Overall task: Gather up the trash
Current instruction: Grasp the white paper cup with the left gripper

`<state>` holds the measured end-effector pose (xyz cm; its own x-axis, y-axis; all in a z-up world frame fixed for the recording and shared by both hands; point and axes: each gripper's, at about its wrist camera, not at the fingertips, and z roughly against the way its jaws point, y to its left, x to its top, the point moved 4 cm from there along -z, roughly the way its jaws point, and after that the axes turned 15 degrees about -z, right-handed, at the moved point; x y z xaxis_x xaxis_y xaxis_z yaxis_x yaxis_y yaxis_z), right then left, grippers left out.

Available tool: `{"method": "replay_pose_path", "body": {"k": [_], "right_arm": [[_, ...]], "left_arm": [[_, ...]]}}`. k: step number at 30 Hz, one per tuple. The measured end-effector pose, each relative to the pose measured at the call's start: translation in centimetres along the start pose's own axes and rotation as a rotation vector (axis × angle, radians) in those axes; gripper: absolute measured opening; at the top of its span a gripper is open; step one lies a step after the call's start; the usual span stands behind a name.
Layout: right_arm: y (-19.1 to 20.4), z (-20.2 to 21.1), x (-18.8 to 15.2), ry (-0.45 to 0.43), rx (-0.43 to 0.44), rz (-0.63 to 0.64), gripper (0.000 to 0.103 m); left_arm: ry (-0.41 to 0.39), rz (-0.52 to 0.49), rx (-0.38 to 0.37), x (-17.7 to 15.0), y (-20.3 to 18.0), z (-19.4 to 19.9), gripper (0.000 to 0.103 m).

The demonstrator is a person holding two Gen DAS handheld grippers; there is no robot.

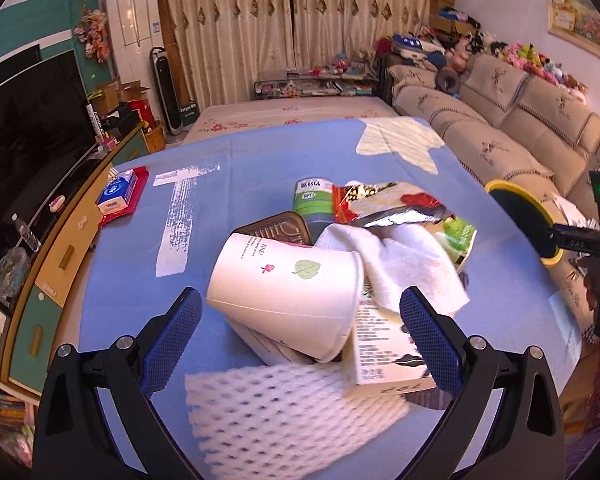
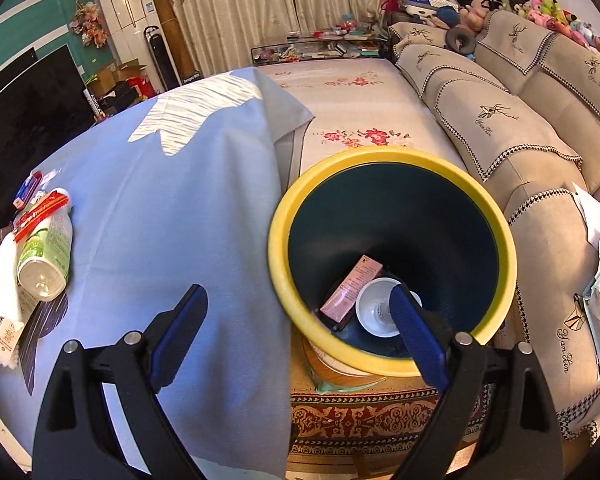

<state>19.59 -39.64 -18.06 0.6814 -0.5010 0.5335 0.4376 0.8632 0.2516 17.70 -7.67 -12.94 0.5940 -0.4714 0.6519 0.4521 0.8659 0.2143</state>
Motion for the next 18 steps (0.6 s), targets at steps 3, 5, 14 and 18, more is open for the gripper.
{"method": "replay_pose_path", "body": {"k": [3, 5, 14, 18], "right_arm": [[0.2, -0.1, -0.5, 0.011, 0.000, 0.000, 0.088], [0.3, -0.3, -0.8, 0.018, 0.001, 0.000, 0.088], [1.0, -0.8, -1.4, 0.042, 0.002, 0.011, 0.088], [1.2, -0.9, -1.5, 0.048, 0.002, 0.014, 0.088]], "left_arm": [[0.030, 0.002, -0.029, -0.1, 0.7, -1.4, 0.098], [0.042, 0.009, -0.053, -0.2, 0.9, -2.3, 0.098], [0.060, 0.006, -0.076, -0.4, 1.9, -4.1, 0.098], [0.040, -0.027, -0.078, 0.0, 2.0, -4.0, 0.098]]}}
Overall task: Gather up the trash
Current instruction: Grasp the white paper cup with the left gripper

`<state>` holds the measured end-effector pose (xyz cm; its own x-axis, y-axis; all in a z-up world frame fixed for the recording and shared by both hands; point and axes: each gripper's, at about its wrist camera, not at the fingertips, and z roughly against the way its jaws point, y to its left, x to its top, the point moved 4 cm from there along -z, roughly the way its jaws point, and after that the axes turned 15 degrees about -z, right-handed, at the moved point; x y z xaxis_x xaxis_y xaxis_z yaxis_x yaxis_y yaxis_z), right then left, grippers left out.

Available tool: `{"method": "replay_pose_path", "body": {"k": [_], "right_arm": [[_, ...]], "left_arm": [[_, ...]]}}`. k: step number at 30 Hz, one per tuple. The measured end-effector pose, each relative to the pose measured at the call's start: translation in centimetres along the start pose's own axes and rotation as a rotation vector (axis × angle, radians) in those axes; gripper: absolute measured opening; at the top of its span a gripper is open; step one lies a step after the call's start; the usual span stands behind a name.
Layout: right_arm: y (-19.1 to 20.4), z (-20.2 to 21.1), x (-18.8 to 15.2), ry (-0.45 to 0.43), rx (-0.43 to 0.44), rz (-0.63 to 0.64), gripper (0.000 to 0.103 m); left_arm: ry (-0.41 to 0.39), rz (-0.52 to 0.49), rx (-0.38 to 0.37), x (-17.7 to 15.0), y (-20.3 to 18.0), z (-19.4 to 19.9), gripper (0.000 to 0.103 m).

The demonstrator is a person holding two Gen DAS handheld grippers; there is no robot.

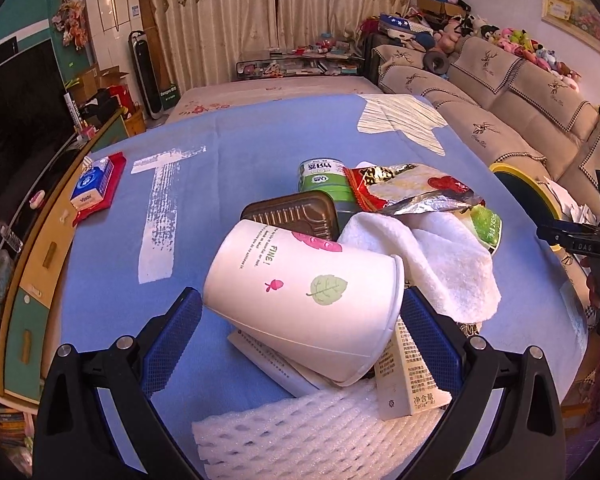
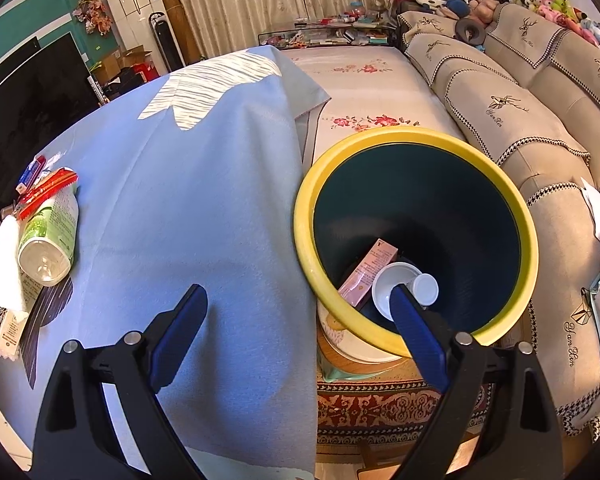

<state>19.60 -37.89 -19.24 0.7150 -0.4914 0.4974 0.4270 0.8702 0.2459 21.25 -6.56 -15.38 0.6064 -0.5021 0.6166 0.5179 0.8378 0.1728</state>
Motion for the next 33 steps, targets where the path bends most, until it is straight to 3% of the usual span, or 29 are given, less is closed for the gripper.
{"method": "replay_pose_path", "body": {"k": [6, 9, 12, 20, 21, 22, 25, 29, 33], "right_arm": [[0.1, 0.0, -0.1, 0.004, -0.002, 0.001, 0.088], [0.2, 0.0, -0.2, 0.009, 0.002, -0.002, 0.088], [0.4, -0.2, -0.4, 0.017, 0.004, -0.001, 0.088], [1.2, -0.8, -0.7, 0.038, 0.006, 0.015, 0.088], [1.2, -0.9, -0.8, 0.039, 0.007, 0.015, 0.088], [1.3, -0.9, -0.8, 0.040, 0.009, 0.014, 0.088], [1.4, -0.9, -0.8, 0.043, 0.014, 0.014, 0.088], [1.3, -0.7, -1.0, 0.043, 0.020, 0.017, 0.088], [1.1, -0.4, -1.0, 0.037, 0.030, 0.010, 0.088]], "left_arm": [[-0.017, -0.131, 0.034, 0.9, 0.4, 0.2, 0.098], [0.008, -0.214, 0.030, 1.1, -0.2, -0.2, 0.098], [0.040, -0.236, 0.006, 1.0, -0.4, -0.9, 0.098], [0.092, -0.220, -0.054, -0.1, 0.1, -2.5, 0.097], [0.087, -0.208, -0.052, -0.1, 0.3, -2.5, 0.096], [0.081, -0.192, -0.058, -0.1, 0.5, -2.4, 0.086], [0.069, -0.146, -0.064, 0.0, 1.3, -1.9, 0.084], [0.041, -0.138, -0.013, 0.6, 1.8, 0.1, 0.084], [-0.003, -0.112, 0.087, 1.8, 2.8, 3.3, 0.084]]}}
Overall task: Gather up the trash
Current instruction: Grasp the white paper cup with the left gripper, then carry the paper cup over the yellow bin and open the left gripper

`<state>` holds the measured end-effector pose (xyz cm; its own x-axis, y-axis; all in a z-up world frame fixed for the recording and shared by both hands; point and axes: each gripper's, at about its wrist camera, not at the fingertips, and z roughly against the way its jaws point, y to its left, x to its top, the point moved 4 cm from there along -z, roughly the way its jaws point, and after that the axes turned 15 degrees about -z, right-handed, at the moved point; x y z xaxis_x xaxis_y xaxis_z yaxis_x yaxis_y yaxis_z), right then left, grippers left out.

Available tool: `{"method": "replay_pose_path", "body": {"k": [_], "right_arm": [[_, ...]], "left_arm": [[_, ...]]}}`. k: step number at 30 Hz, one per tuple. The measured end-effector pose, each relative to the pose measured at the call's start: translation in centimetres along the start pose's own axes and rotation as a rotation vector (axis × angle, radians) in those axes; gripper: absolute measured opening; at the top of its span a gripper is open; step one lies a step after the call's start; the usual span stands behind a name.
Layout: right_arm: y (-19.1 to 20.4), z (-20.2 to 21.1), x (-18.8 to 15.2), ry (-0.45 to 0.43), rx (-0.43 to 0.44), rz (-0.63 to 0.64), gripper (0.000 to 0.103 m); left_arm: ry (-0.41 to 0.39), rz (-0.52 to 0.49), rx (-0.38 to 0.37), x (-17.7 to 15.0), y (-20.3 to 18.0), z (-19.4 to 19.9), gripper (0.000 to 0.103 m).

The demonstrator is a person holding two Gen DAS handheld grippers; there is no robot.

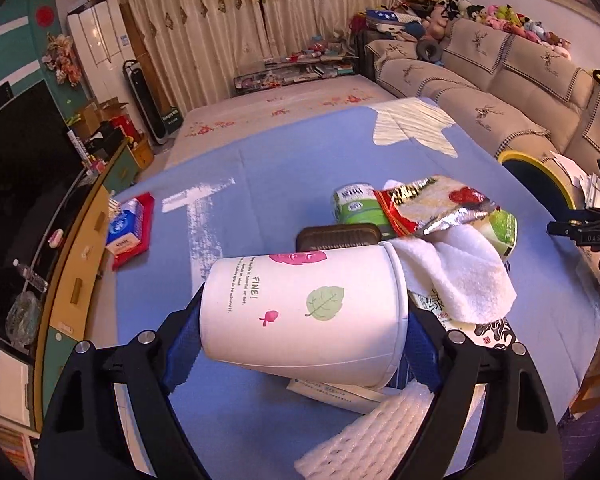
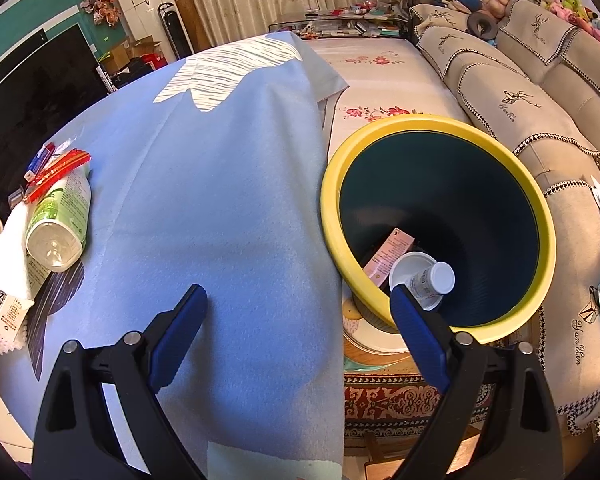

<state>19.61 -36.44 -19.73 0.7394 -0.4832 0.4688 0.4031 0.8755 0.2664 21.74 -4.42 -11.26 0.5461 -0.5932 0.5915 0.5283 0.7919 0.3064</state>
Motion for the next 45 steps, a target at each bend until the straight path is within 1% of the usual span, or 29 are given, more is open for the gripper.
{"method": "replay_pose_path", "body": {"k": [3, 6, 9, 14, 18, 23, 27, 32, 34, 37, 41, 45], "right_arm": [[-0.2, 0.5, -0.1, -0.013, 0.004, -0.008, 0.088], [-0.7, 1.0, -0.2, -0.031, -0.005, -0.017, 0.088], [-1.8, 1.6, -0.5, -0.047, -0.027, -0.032, 0.088], [-4.6, 2.7, -1.0, -0.071, -0.078, -0.070, 0.088], [-7.2, 4.3, -1.6, -0.099, -0.102, -0.102, 0.088], [-10.1, 6.0, -2.4, -0.127, -0.150, -0.128, 0.089], [-12.2, 7.2, -3.0, -0.143, -0.167, -0.158, 0.089], [-14.7, 7.9, -3.7, -0.150, -0.174, -0.201, 0.089], [-15.6, 7.9, -4.1, -0.144, -0.176, -0.213, 0.089], [-16.8, 7.6, -4.4, -0.132, -0.175, -0.232, 0.089], [-17.6, 7.1, -4.6, -0.121, -0.172, -0.251, 0.089], [-17.8, 6.9, -4.8, -0.117, -0.167, -0.261, 0.089]], "left_arm": [[-0.041, 0.023, 0.036, 1.1, 0.1, 2.6, 0.084], [-0.087, 0.019, 0.035, 2.5, -1.2, 4.8, 0.084], [-0.126, -0.012, 0.004, 4.5, -3.7, 6.1, 0.084], [-0.187, -0.092, -0.098, 9.3, -9.4, 6.4, 0.084], [-0.201, -0.155, -0.232, 14.0, -15.3, 4.6, 0.084], [-0.201, -0.246, -0.332, 19.1, -23.3, 1.2, 0.084], [-0.170, -0.275, -0.409, 22.6, -29.2, -2.5, 0.084], [-0.128, -0.306, -0.437, 25.5, -35.6, -7.0, 0.084], [-0.107, -0.318, -0.448, 26.3, -37.4, -8.7, 0.084], [-0.085, -0.328, -0.443, 27.0, -39.4, -10.6, 0.084], [-0.061, -0.323, -0.435, 27.7, -40.8, -12.4, 0.084], [-0.029, -0.320, -0.430, 27.3, -41.1, -13.5, 0.085]]}}
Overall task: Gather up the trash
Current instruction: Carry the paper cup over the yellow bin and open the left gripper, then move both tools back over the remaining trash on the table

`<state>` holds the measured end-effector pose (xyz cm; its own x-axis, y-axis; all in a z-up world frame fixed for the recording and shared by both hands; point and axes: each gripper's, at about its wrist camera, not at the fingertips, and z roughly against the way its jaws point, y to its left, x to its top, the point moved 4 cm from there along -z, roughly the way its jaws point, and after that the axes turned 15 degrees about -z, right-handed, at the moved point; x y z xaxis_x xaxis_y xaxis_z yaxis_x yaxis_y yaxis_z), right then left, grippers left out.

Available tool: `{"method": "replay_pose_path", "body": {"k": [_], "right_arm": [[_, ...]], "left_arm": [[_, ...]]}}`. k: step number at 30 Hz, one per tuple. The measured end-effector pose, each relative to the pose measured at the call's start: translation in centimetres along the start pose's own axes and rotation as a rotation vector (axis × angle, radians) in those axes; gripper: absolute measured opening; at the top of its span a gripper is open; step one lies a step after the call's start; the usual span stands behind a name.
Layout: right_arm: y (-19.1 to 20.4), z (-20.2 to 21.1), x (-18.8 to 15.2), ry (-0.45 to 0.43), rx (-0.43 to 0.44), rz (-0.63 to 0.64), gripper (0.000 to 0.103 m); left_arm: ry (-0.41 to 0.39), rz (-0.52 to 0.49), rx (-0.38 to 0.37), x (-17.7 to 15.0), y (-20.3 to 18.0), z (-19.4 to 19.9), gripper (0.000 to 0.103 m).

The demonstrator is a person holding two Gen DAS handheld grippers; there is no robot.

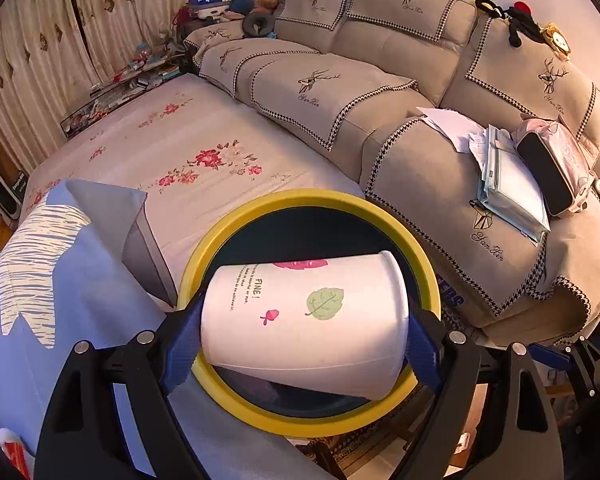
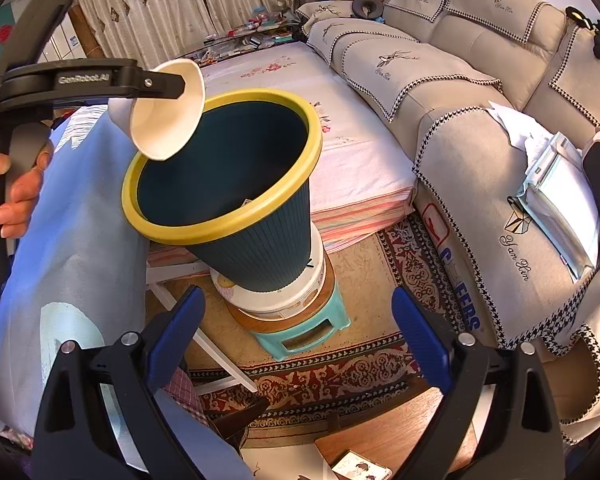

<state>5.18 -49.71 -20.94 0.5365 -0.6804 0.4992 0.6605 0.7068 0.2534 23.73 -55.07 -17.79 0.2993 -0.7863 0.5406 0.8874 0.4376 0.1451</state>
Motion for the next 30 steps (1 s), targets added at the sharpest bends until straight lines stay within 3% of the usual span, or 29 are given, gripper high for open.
{"method": "replay_pose_path", "body": {"k": [7, 13, 21, 26, 30], "right_arm": [[0.2, 0.0, 0.0, 0.001, 0.003, 0.004, 0.090], [1.4, 0.4, -0.4, -0.003, 0.017, 0.023, 0.090], [4.8, 0.8, -0.8, -0.005, 0.059, 0.090, 0.090], [9.1, 1.6, -1.1, -0.015, 0.122, 0.169, 0.090], [14.2, 2.0, -2.0, -0.006, 0.197, 0.269, 0.090]], "left_arm": [[-0.018, 0.030, 0.001, -1.0, 0.4, 1.7, 0.091], [-0.100, 0.105, 0.012, -2.7, 1.2, 8.4, 0.095], [-0.273, 0.200, 0.210, -9.2, 4.5, 21.3, 0.098], [-0.283, 0.304, 0.329, -16.5, 7.3, 27.0, 0.098], [-0.251, 0.393, 0.471, -23.0, 9.1, 30.7, 0.098]]}}
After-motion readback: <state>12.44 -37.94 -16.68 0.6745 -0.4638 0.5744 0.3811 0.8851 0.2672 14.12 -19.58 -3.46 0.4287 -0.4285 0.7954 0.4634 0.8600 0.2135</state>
